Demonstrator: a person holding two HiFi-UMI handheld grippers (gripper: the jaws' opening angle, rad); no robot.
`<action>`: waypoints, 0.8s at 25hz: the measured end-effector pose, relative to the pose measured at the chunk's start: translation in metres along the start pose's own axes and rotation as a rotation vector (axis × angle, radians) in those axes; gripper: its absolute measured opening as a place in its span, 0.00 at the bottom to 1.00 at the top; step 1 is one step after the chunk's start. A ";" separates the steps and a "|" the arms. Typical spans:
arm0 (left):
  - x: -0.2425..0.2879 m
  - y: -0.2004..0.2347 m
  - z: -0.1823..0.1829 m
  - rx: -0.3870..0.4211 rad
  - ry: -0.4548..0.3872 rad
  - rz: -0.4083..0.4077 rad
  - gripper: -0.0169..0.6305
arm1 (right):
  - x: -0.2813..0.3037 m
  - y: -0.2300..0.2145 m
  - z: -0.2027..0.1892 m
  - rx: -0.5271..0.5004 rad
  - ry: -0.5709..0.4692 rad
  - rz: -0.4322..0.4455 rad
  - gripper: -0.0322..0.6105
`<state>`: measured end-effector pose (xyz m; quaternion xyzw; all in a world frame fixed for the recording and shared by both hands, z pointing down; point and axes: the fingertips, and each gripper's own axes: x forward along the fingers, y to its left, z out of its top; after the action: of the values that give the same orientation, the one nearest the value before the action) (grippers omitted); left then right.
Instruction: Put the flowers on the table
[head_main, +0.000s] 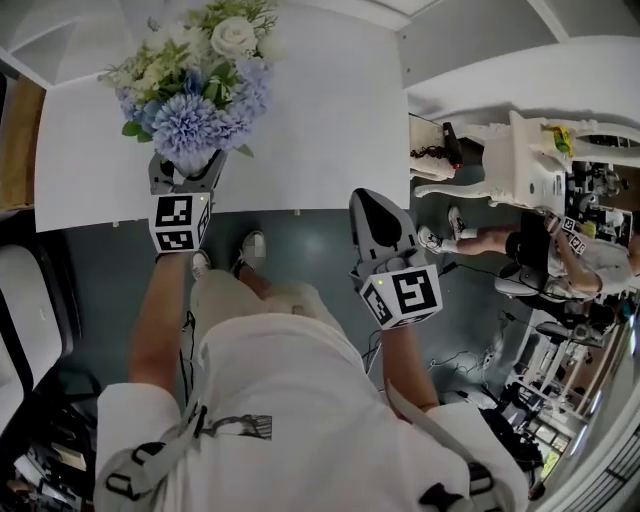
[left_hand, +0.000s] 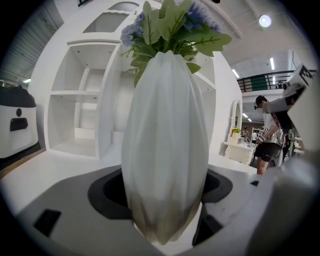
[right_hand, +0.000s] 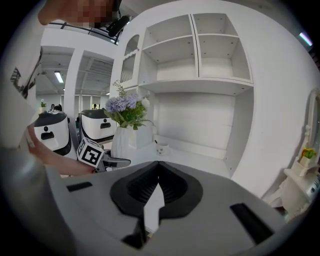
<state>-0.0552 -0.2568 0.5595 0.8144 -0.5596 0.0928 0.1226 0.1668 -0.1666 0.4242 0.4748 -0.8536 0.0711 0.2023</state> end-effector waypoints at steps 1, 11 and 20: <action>0.002 0.000 -0.002 0.000 -0.001 0.000 0.60 | 0.000 0.002 -0.001 -0.004 0.006 0.001 0.06; 0.020 0.005 -0.025 -0.009 0.000 0.001 0.60 | -0.002 0.013 -0.020 -0.014 0.079 -0.017 0.06; 0.032 0.003 -0.015 0.002 -0.013 -0.010 0.60 | -0.006 0.014 -0.022 -0.001 0.095 -0.028 0.06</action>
<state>-0.0467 -0.2812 0.5832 0.8177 -0.5564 0.0873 0.1188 0.1639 -0.1469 0.4425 0.4825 -0.8364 0.0902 0.2439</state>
